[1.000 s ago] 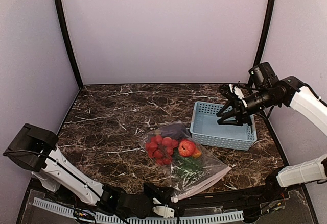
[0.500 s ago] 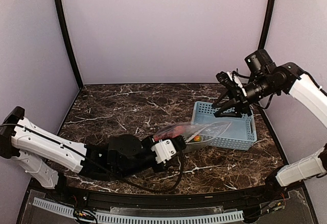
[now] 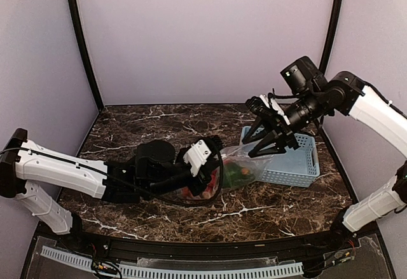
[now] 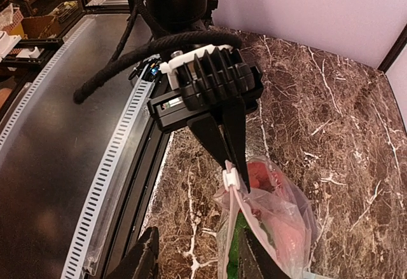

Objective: Place the food in the zip-top bag and seal the zipper
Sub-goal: Pass from the left arm to the right

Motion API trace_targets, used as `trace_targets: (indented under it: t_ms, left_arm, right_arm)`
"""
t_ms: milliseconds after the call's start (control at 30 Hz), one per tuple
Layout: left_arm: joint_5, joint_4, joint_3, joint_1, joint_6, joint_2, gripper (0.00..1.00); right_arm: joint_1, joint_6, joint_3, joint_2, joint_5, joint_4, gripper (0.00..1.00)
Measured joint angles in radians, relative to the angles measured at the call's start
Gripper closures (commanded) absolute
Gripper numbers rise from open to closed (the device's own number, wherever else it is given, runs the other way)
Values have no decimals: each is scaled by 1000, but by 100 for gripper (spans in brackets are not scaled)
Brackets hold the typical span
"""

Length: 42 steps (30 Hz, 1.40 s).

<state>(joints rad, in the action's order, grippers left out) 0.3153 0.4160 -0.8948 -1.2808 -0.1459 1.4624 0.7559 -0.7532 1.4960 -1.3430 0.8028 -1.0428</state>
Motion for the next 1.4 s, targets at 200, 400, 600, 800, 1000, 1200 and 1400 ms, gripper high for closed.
trace_targets:
  t_ms: [200,400,600,800,1000,1200,1400]
  left_arm:
    - [-39,-3,0,9,39,-10,99]
    - [-61,0,0,14,72,-29,99]
    - [-64,10,12,24,103,-59,99]
    - [-64,17,17,29,117,-71,99]
    - [-66,24,25,33,123,-75,99]
    - [-69,24,30,33,124,-79,99]
    - [-69,24,35,33,126,-90,99]
  right_arm:
    - [48,53,37,-63,-64,54,53]
    - [93,79,78,-127,-113,75,53]
    - [134,77,90,-131,-166,77,54]
    - [162,74,94,-132,-223,78,56]
    - [174,74,117,-149,-257,84,65]
    - [175,75,137,-164,-270,98,71]
    - [182,78,144,-178,-277,102,85]
